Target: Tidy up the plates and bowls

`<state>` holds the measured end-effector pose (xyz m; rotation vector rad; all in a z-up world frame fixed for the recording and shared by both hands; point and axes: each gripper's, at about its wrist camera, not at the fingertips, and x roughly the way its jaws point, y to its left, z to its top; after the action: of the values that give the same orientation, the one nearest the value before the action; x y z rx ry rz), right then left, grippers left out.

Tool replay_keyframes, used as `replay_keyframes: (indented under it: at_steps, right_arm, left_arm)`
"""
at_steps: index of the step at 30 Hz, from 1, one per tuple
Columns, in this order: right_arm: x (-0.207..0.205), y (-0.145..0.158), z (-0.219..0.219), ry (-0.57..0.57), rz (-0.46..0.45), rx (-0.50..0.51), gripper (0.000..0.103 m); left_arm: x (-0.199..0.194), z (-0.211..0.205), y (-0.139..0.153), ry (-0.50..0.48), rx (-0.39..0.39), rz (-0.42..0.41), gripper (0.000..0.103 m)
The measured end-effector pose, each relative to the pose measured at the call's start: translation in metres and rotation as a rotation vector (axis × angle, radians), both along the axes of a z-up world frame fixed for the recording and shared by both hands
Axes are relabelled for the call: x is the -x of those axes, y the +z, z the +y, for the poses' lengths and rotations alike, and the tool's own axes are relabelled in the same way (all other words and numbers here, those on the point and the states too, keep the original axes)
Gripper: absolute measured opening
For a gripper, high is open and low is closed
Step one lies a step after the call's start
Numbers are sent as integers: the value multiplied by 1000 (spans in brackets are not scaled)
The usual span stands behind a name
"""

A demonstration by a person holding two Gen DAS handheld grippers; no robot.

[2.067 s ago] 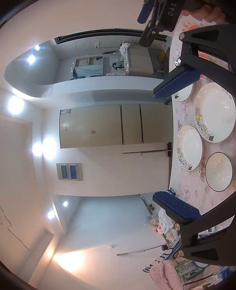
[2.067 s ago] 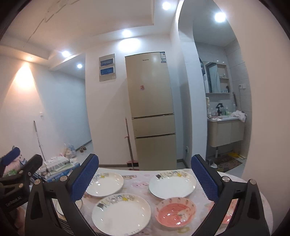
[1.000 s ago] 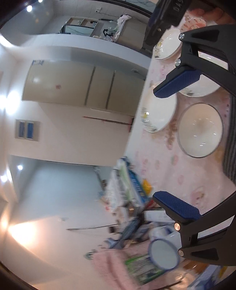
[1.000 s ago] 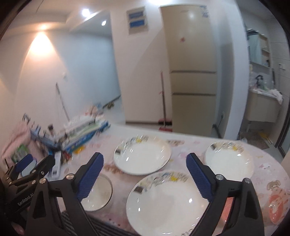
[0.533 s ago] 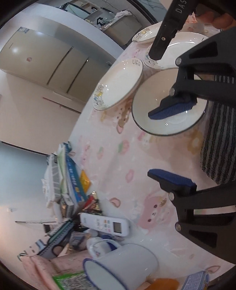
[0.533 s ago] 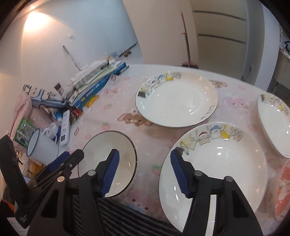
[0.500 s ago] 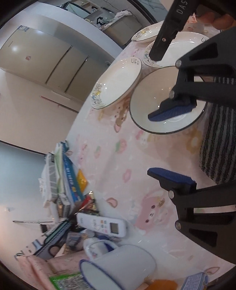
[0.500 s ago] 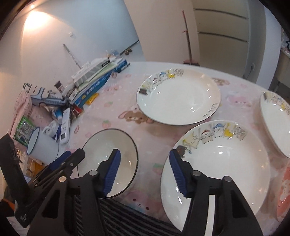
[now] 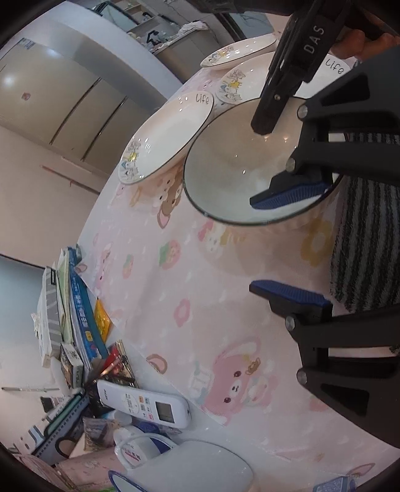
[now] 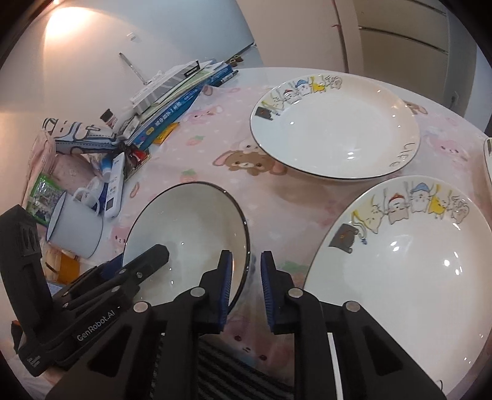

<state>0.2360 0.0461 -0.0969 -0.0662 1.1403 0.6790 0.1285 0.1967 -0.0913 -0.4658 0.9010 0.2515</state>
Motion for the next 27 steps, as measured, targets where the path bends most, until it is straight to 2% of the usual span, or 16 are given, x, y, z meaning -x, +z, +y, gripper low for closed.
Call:
replay_keyframes:
  at_steps: [4,8,13,16,19,24,27]
  right_arm:
    - [7,2,5,13,-63,15,18]
    - [5,0,1,8,-16,-17,18]
    - [12,2,5,7,-43,32,18]
    - [15,6,2,9,-1,10,18]
    - [18,12,-2,-1,1,3,18]
    - [19,29,-21,-71,17,-20,18]
    - [20,44,-42,-116,40,-68,18]
  left_arm:
    - [-3,-12,0,-52,-29,5,20]
    - [-1,-13,0,-48,-42,5,19]
    - [2,-14,2,-51,-36,-14,17]
    - [5,-13,7,-25,-36,-20,18]
    - [9,-13,17,-15,-30,-45,17]
    - [14,-36,39,-62,-97,-71,17]
    - [16,-48,52,-90,-100,-87,14]
